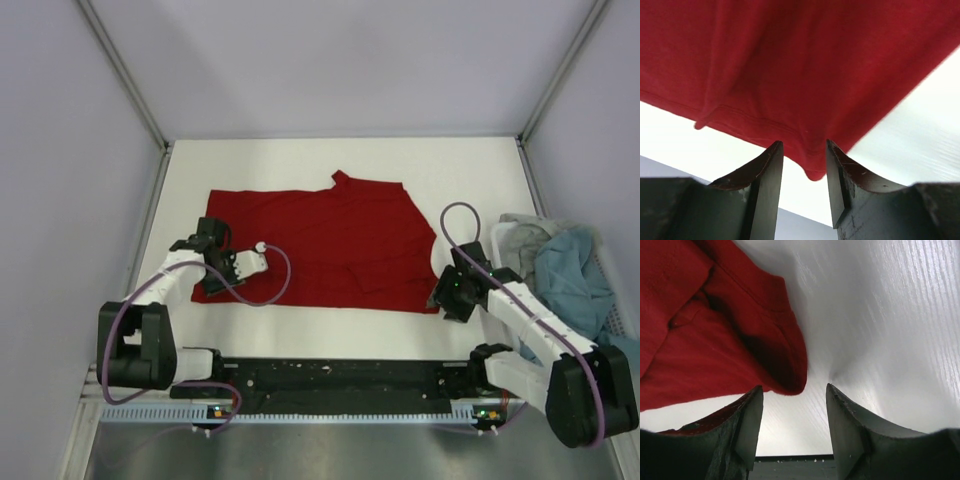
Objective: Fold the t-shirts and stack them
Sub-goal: Fold the flattened tshirt in 1/3 of the way
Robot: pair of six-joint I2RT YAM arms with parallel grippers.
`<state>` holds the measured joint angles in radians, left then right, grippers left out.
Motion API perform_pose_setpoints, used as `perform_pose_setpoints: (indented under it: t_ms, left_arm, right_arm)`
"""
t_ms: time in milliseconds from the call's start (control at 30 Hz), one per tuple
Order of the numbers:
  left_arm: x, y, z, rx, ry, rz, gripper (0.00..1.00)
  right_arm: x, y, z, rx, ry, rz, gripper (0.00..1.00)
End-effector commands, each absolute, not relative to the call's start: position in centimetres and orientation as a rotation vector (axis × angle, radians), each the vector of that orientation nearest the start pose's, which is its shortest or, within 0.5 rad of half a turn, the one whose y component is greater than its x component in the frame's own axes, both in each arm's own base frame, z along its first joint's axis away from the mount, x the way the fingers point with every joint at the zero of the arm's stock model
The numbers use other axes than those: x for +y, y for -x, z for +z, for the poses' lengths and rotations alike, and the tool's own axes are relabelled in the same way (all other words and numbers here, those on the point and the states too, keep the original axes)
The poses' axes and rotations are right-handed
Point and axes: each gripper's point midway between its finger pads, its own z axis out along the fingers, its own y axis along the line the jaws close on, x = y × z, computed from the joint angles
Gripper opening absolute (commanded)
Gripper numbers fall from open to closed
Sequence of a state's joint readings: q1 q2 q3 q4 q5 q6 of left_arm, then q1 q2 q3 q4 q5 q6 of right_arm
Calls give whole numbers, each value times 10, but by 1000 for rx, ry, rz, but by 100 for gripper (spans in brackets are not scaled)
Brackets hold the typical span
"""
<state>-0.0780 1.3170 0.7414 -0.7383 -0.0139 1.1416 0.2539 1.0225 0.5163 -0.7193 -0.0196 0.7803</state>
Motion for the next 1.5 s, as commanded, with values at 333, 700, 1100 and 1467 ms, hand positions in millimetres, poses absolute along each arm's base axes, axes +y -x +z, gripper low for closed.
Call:
perform_pose_setpoints:
  t_ms: [333, 700, 1100, 1467]
  left_arm:
    - [23, -248, 27, 2329, -1584, 228, 0]
    - [31, -182, 39, 2532, -1673, 82, 0]
    - [35, -207, 74, 2493, -1672, 156, 60]
    - [45, -405, 181, 2433, -867, 90, 75]
  right_arm:
    - [63, -194, 39, 2552, -816, 201, 0]
    - [53, -161, 63, 2512, -898, 207, 0]
    - [55, -179, 100, 2416, -842, 250, 48]
    - [107, -380, 194, 2318, -218, 264, 92]
